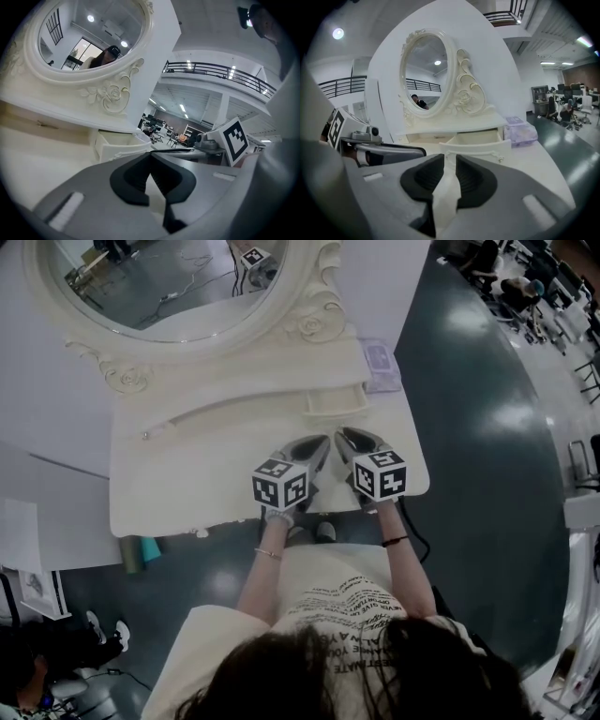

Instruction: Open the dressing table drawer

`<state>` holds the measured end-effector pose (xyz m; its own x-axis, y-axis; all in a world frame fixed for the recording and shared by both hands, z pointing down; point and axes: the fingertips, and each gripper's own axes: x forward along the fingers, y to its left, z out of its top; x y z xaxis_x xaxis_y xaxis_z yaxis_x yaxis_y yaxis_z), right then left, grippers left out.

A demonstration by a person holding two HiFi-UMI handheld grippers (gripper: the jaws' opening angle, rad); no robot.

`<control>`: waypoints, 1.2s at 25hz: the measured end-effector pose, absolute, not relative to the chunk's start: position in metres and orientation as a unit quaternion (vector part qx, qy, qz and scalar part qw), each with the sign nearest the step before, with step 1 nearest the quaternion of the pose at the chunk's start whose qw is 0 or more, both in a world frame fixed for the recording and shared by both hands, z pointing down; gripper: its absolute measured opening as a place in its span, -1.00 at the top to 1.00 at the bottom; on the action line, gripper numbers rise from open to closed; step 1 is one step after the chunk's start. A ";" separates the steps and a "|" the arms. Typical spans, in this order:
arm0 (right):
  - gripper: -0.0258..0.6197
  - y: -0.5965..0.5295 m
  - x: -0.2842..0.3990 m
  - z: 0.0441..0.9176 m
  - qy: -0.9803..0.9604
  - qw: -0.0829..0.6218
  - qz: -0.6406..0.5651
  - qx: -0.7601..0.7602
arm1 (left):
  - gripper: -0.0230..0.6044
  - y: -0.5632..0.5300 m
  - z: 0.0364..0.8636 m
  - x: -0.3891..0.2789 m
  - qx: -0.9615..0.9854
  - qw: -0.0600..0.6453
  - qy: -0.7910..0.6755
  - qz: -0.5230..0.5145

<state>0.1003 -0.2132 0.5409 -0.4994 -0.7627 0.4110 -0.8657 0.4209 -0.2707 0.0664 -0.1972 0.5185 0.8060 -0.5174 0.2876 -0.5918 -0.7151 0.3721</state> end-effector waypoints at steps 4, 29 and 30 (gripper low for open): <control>0.76 -0.210 0.095 0.529 -0.848 0.101 0.212 0.476 | 0.93 -0.191 0.517 0.068 0.927 0.220 -0.292 0.082; 0.91 -0.193 0.086 0.486 -0.883 0.037 0.182 0.431 | 0.93 -0.178 0.496 0.070 0.942 0.189 -0.271 0.064; 0.91 -0.193 0.087 0.486 -0.883 0.035 0.181 0.431 | 0.93 -0.178 0.495 0.069 0.942 0.188 -0.272 0.063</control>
